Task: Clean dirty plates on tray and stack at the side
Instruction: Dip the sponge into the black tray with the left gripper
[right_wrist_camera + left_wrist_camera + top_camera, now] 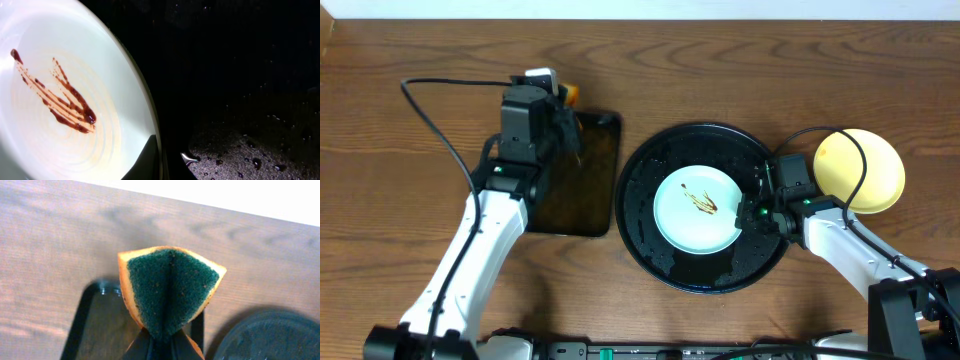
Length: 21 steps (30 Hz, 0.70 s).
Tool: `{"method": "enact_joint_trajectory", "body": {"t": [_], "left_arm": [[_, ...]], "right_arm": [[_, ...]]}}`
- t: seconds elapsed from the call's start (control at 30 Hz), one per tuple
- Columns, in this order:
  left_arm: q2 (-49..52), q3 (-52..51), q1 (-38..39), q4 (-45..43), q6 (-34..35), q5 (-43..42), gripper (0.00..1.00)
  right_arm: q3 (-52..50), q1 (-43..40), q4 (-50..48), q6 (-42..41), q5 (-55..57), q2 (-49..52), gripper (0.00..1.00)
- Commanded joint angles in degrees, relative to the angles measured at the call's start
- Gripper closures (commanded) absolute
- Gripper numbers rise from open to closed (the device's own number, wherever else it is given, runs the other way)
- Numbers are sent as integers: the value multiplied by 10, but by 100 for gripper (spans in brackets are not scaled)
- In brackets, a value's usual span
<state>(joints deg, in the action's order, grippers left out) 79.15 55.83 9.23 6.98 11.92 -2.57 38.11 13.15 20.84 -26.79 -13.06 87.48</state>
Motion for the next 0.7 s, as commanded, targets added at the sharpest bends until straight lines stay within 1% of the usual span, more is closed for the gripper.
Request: {"method": "enact_joint_trajectory", "body": {"t": [0.0, 0.13, 0.33, 0.5, 0.6, 0.67], "left_arm": [[-26, 4, 1, -24, -12, 22, 92], [-42, 4, 1, -37, -14, 22, 93], [-45, 4, 1, -24, -14, 22, 92], [-22, 1, 1, 41, -7, 22, 93], [13, 0, 1, 98, 11, 21, 92], [40, 0, 1, 129, 11, 17, 92]], "right_arm": [[0, 8, 6, -4, 10, 7, 99], [0, 8, 6, -4, 10, 7, 99], [0, 8, 6, -4, 10, 7, 99], [0, 8, 6, -4, 10, 7, 99], [0, 8, 6, -4, 10, 7, 99], [0, 8, 6, -4, 10, 7, 99]]}}
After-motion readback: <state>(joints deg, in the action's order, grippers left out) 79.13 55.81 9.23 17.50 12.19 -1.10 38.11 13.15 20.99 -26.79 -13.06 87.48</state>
